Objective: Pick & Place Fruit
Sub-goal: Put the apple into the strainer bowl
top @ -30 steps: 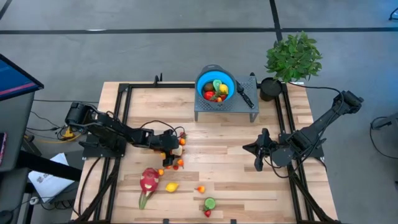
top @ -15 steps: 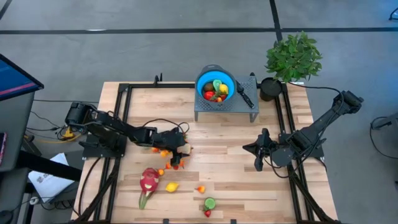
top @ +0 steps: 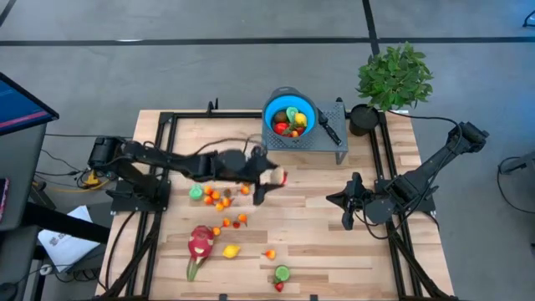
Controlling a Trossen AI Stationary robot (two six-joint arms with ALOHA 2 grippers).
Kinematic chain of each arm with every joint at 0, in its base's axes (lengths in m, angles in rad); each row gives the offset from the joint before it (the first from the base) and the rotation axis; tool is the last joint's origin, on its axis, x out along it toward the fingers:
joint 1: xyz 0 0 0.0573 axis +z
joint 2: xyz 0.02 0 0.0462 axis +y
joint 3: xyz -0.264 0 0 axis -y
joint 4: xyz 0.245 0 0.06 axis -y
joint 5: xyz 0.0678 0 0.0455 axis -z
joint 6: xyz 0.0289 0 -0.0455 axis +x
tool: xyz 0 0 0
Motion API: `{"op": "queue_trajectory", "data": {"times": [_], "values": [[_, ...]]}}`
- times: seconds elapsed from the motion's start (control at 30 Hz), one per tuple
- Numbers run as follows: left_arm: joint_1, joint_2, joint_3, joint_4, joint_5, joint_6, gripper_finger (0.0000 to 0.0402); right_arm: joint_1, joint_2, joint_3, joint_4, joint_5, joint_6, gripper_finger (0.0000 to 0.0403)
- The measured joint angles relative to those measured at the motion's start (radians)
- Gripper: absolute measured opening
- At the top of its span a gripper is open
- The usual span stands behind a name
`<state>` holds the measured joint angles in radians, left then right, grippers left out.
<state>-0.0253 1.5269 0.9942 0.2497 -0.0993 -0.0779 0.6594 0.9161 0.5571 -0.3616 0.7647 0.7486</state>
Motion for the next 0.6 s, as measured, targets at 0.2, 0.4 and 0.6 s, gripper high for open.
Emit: {"op": "queue_trajectory", "data": {"times": [0.2, 0.4, 0.6], "values": [[0.104, 0.000, 0.144, 0.000, 0.000, 0.121, 0.0262, 0.000, 0.000, 0.000, 0.000, 0.000, 0.000, 0.0000], [0.226, 0.000, 0.212, 0.001, -0.001, 0.149, 0.0263, -0.007, 0.000, 0.000, 0.000, 0.000, -0.039, 0.0000], [0.322, 0.007, 0.214, 0.009, -0.001, 0.112, 0.0263, -0.056, 0.000, 0.000, 0.004, 0.000, -0.092, 0.0000]]}}
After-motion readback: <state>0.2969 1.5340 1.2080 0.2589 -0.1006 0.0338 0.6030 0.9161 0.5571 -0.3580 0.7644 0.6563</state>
